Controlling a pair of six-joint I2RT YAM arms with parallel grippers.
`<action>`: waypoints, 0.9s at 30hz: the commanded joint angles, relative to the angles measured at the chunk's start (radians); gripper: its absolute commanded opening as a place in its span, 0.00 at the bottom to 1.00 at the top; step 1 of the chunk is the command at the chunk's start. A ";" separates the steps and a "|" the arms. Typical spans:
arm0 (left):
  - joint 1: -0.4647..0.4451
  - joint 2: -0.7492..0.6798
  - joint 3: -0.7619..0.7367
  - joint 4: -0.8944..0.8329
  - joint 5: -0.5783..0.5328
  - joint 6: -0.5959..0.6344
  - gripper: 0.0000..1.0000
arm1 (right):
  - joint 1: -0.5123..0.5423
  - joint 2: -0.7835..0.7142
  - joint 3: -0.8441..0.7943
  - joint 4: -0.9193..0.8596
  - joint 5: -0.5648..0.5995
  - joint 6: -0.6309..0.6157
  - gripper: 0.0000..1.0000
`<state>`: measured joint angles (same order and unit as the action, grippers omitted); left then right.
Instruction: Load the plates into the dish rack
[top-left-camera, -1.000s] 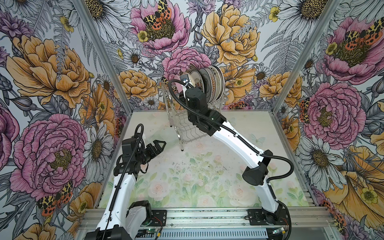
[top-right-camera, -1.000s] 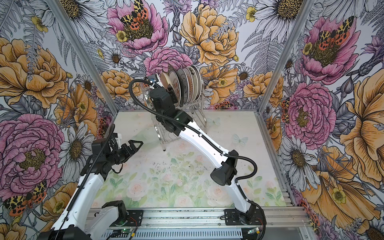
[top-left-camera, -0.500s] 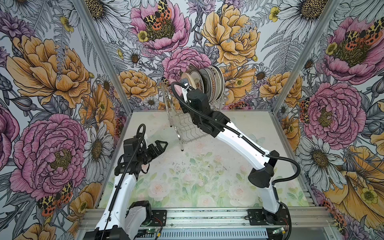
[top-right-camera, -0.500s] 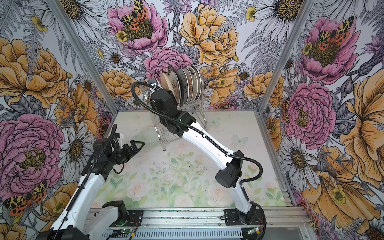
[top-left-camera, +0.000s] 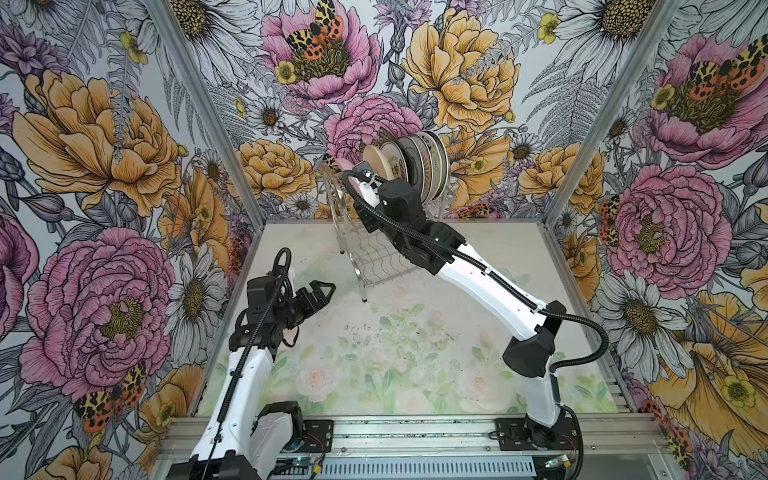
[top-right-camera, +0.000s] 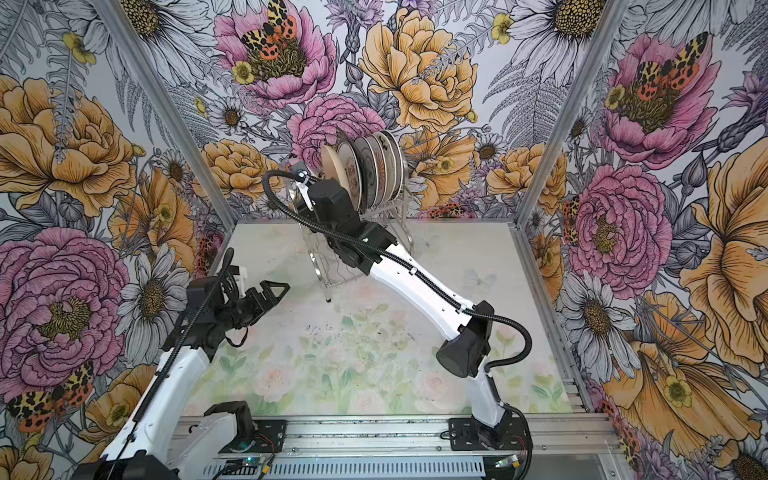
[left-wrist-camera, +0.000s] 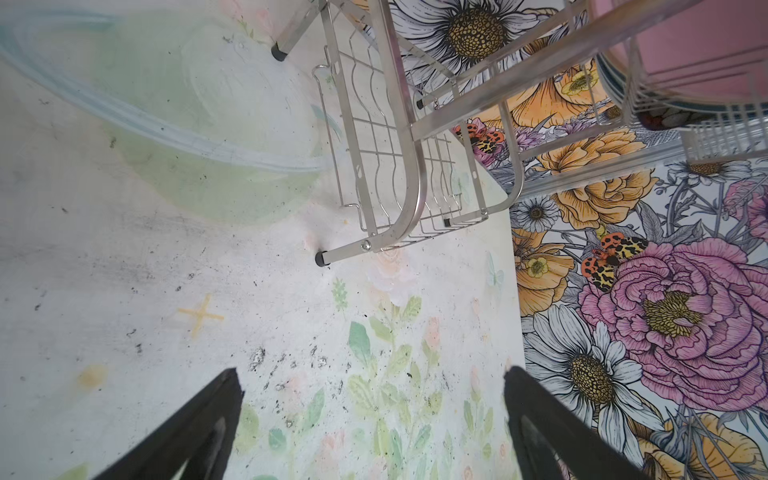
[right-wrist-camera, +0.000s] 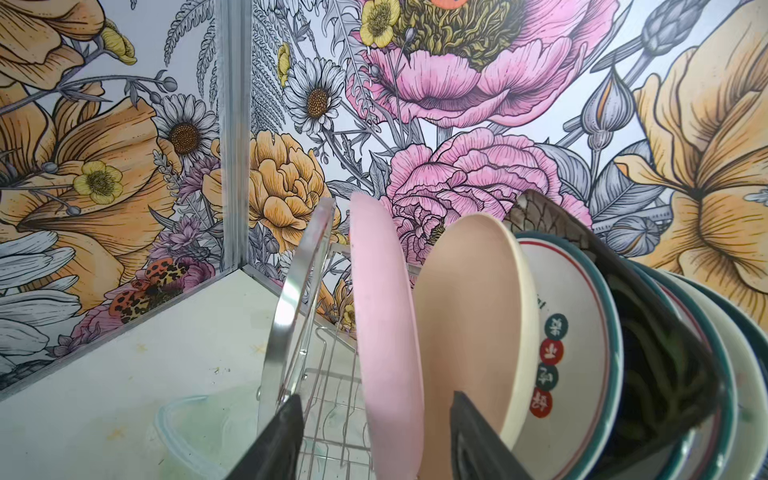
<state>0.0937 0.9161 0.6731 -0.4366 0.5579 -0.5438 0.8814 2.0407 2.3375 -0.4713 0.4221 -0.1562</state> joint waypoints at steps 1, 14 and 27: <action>-0.009 0.001 0.016 0.016 -0.003 -0.005 0.99 | -0.018 0.044 0.032 0.006 -0.044 -0.033 0.56; -0.008 -0.003 0.009 0.016 -0.008 -0.008 0.98 | -0.040 0.154 0.109 0.005 -0.066 -0.055 0.44; -0.009 0.005 0.000 0.017 -0.017 -0.007 0.98 | -0.037 0.136 0.091 0.005 -0.051 -0.070 0.06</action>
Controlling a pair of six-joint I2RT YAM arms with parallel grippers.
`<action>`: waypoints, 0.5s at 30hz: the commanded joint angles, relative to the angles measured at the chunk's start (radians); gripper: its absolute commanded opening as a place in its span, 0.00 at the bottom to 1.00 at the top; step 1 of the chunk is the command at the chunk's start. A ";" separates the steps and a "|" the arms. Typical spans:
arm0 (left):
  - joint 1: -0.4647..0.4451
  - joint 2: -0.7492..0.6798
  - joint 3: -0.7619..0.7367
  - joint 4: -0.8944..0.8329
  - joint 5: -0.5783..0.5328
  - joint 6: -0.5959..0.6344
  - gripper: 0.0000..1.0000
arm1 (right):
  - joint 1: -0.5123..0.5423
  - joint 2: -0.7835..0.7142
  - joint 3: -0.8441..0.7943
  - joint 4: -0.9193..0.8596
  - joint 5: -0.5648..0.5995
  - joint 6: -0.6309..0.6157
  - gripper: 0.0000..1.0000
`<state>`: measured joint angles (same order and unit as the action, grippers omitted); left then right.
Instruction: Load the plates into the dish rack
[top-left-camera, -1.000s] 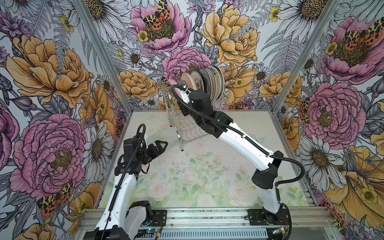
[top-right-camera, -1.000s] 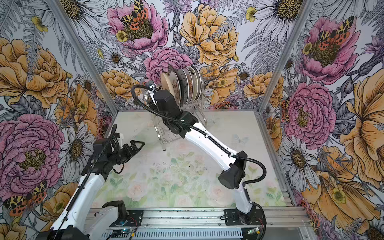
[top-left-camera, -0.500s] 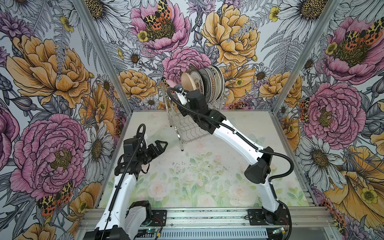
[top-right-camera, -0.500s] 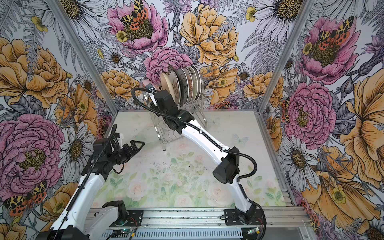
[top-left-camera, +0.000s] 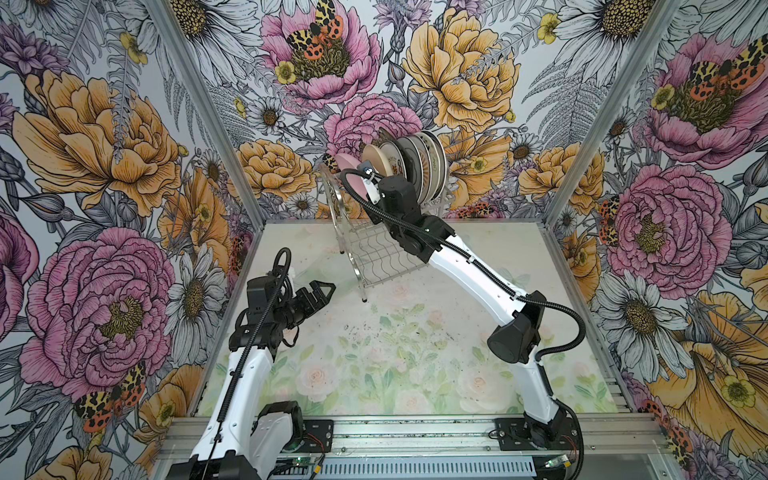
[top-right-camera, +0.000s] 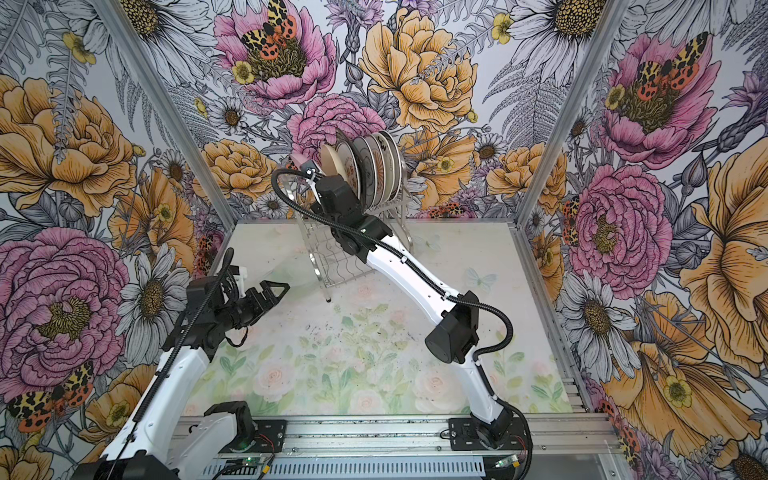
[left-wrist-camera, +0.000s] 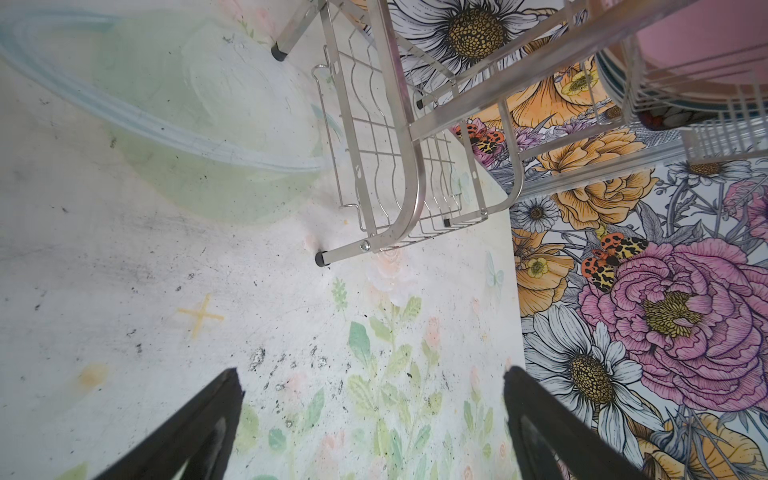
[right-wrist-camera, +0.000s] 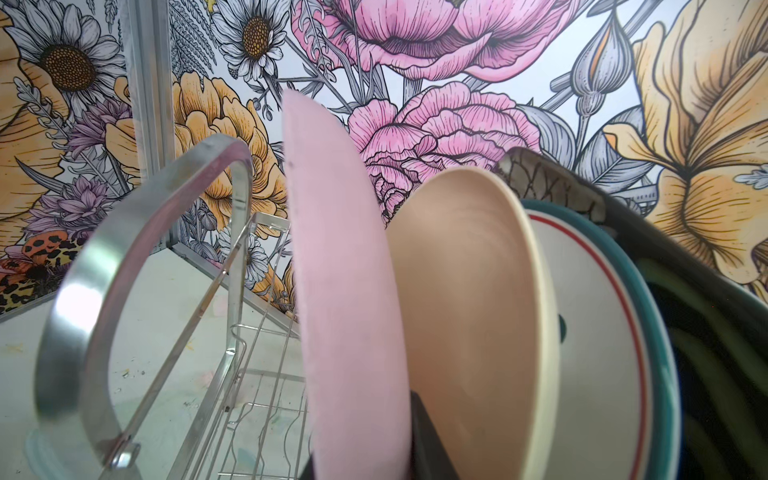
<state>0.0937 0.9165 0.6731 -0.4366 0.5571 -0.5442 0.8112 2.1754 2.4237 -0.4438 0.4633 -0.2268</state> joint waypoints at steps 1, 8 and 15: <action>-0.011 0.008 0.004 0.017 -0.016 -0.005 0.98 | 0.035 -0.001 0.007 -0.022 -0.084 -0.004 0.04; -0.026 0.034 0.019 0.027 -0.021 -0.002 0.98 | 0.054 -0.011 0.058 -0.021 -0.027 -0.033 0.00; -0.067 0.048 0.024 0.058 -0.040 -0.021 0.98 | 0.072 -0.031 0.109 -0.019 0.010 -0.046 0.00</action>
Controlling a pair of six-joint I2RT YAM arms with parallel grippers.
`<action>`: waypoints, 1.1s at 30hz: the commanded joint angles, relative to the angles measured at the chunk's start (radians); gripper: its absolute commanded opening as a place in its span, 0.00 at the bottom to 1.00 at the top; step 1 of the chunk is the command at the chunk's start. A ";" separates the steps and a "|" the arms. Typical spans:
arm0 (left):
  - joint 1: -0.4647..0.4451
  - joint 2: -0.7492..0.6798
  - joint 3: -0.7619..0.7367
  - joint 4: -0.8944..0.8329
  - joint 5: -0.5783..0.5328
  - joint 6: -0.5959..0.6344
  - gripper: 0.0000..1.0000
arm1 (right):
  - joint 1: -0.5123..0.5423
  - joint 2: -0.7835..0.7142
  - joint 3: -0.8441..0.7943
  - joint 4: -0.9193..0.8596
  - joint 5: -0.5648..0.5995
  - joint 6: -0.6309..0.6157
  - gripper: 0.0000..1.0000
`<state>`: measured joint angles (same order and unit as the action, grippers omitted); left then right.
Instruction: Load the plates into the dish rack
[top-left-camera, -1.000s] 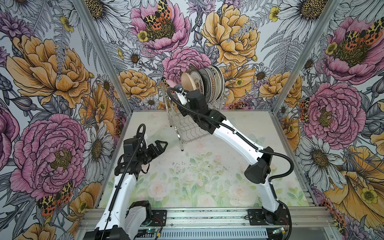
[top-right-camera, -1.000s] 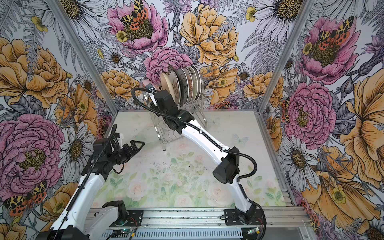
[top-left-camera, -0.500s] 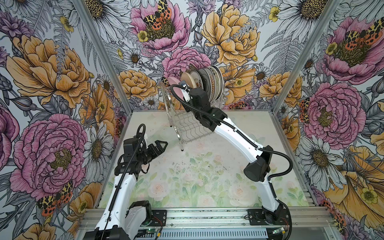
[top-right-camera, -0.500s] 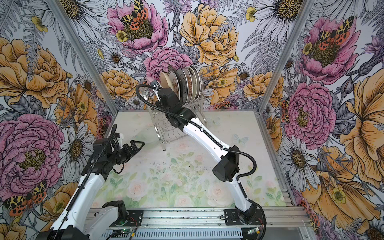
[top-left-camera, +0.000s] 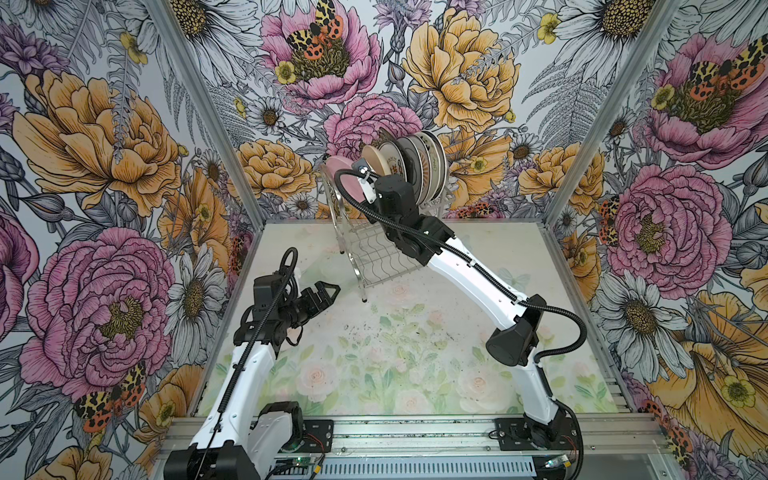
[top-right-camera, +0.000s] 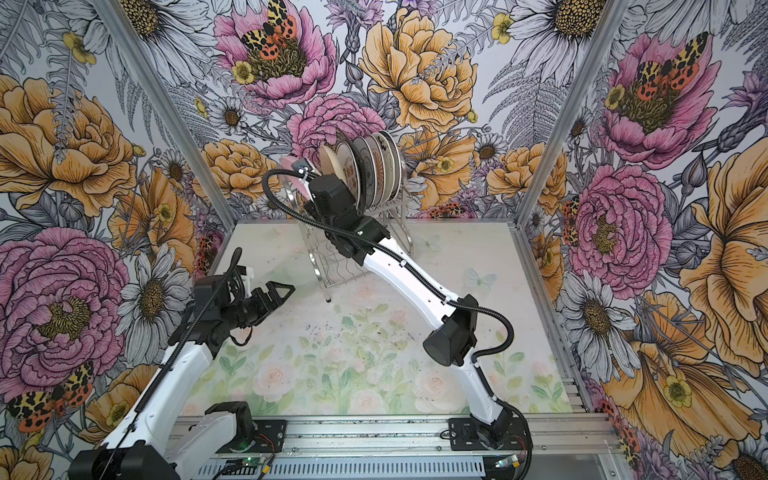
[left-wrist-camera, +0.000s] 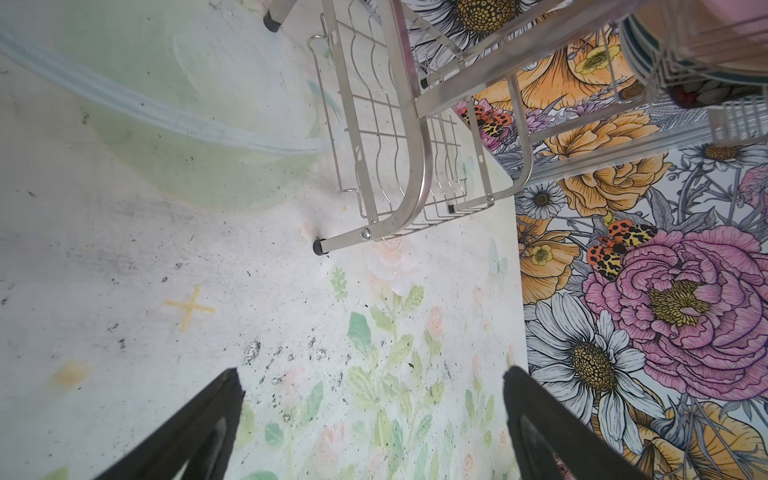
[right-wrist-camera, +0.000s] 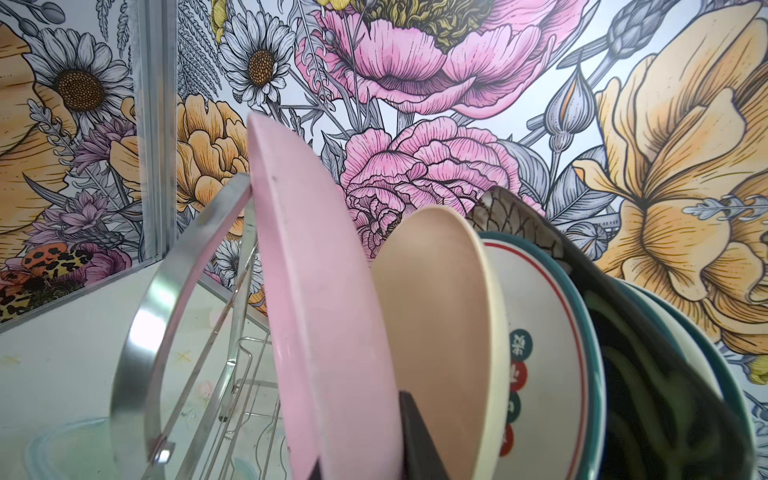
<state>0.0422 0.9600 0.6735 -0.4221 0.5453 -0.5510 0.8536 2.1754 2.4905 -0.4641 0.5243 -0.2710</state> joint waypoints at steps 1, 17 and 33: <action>-0.026 0.006 0.023 0.050 -0.031 -0.017 0.98 | 0.033 -0.036 0.048 0.002 -0.044 0.000 0.00; -0.132 0.073 0.045 0.175 -0.081 -0.072 0.98 | 0.066 -0.072 0.139 0.017 0.137 0.015 0.00; -0.325 0.264 0.125 0.294 -0.331 -0.028 0.80 | 0.110 -0.214 0.084 0.017 0.264 0.058 0.00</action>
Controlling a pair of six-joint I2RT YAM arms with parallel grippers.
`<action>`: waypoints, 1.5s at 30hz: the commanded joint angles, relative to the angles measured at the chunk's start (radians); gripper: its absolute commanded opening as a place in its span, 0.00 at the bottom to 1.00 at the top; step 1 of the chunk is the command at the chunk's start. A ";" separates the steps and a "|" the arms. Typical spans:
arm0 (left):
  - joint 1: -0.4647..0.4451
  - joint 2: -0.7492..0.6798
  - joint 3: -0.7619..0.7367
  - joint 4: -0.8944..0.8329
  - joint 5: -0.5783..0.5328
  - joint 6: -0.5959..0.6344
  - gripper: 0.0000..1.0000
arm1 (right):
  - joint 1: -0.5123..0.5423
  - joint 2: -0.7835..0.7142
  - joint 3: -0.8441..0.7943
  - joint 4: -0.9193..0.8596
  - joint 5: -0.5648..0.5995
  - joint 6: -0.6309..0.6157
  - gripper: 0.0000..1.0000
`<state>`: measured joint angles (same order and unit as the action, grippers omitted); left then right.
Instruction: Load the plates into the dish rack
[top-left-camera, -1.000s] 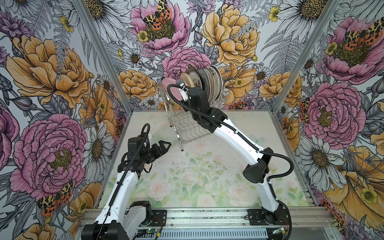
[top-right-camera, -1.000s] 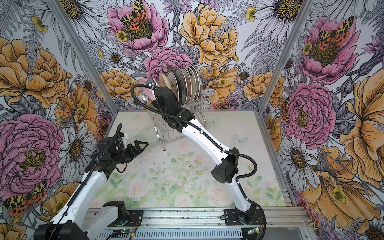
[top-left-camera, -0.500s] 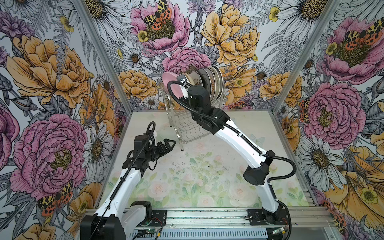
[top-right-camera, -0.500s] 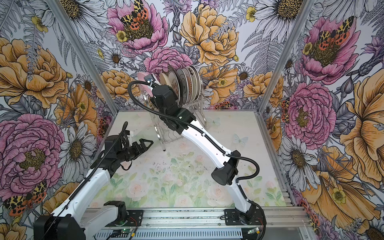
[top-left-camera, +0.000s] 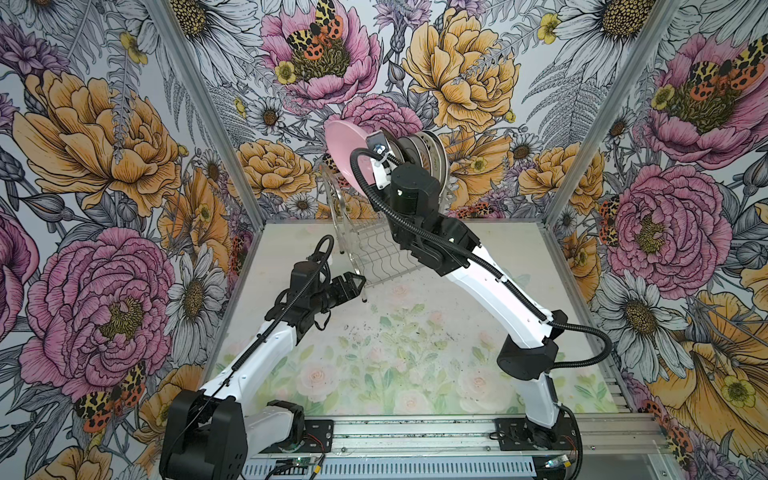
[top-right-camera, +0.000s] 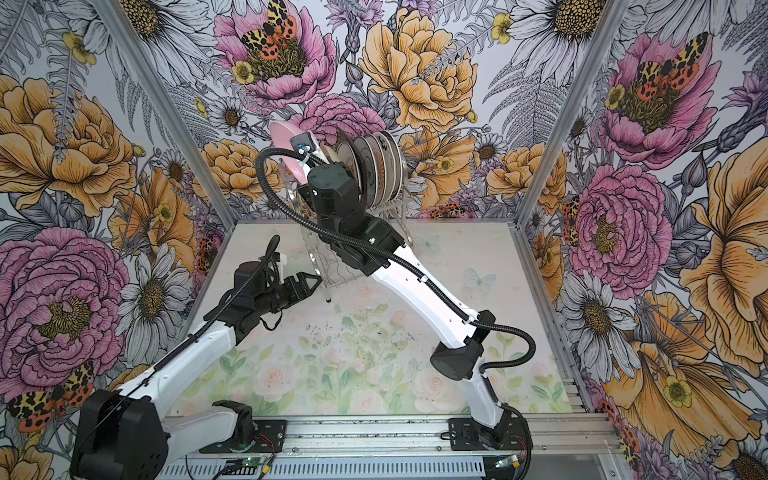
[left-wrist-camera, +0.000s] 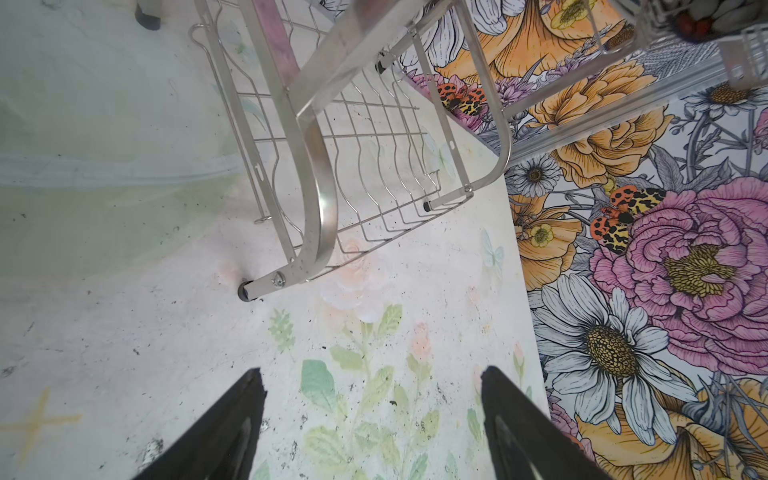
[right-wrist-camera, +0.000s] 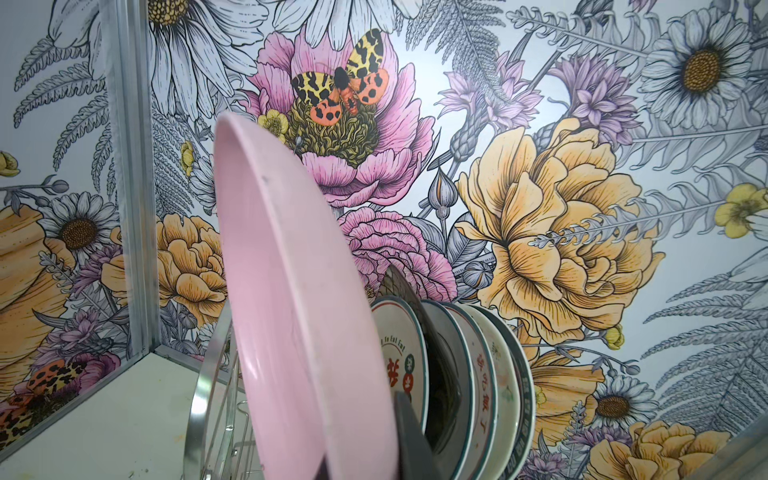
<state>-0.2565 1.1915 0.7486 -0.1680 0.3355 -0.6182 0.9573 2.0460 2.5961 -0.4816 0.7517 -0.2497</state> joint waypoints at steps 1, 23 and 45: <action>-0.034 0.053 0.065 0.040 -0.145 0.043 0.79 | 0.006 -0.103 -0.041 0.034 0.038 0.044 0.00; -0.111 0.317 0.191 0.123 -0.287 0.056 0.26 | -0.025 -0.442 -0.478 0.074 0.084 0.176 0.00; -0.285 0.075 -0.021 0.069 -0.367 -0.069 0.00 | 0.077 -0.483 -0.490 0.090 0.080 0.188 0.00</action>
<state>-0.4870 1.3186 0.7399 -0.0929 -0.0715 -0.7109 1.0039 1.5978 2.0838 -0.4347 0.8177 -0.0677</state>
